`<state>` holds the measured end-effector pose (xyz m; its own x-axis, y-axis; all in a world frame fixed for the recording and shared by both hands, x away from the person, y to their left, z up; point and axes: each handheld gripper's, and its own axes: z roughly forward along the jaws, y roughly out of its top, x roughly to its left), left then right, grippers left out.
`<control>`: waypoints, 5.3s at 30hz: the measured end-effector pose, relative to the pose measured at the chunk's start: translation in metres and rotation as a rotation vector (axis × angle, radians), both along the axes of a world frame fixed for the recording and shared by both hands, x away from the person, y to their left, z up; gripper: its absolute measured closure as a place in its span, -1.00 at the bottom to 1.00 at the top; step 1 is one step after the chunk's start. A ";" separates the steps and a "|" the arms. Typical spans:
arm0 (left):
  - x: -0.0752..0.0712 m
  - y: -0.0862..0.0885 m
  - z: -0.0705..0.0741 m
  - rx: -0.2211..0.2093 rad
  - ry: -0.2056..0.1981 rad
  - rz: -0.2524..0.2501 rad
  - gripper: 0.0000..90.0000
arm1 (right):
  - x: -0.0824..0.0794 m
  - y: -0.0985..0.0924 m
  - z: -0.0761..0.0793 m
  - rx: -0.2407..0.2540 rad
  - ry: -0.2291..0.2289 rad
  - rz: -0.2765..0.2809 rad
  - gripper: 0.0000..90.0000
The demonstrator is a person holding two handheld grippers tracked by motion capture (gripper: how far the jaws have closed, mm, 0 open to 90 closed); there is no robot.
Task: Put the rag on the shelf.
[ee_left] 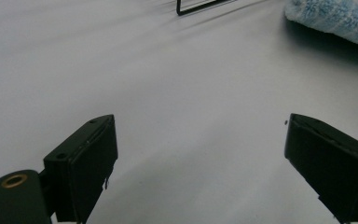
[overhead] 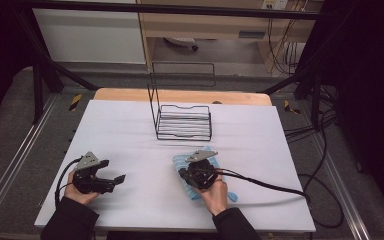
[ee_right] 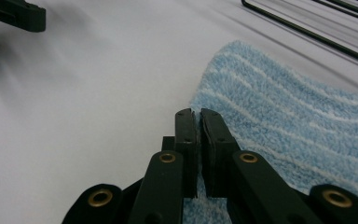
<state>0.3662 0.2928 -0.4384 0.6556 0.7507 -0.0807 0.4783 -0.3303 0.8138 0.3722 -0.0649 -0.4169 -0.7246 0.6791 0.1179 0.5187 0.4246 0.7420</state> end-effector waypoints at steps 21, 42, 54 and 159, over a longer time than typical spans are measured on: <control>0.000 0.000 0.000 -0.002 0.002 -0.001 -0.79 | 0.005 0.048 -0.023 0.022 0.061 0.062 0.51; 0.000 -0.002 -0.001 0.010 0.006 -0.002 -0.79 | 0.004 -0.073 -0.005 -0.002 0.059 -0.063 0.03; 0.000 -0.003 0.000 0.009 0.005 -0.004 -0.79 | -0.001 -0.076 -0.032 -0.008 0.116 -0.057 0.23; -0.022 -0.101 0.018 0.040 0.166 -0.087 -0.20 | -0.014 -0.093 -0.018 0.140 0.001 -0.032 -0.68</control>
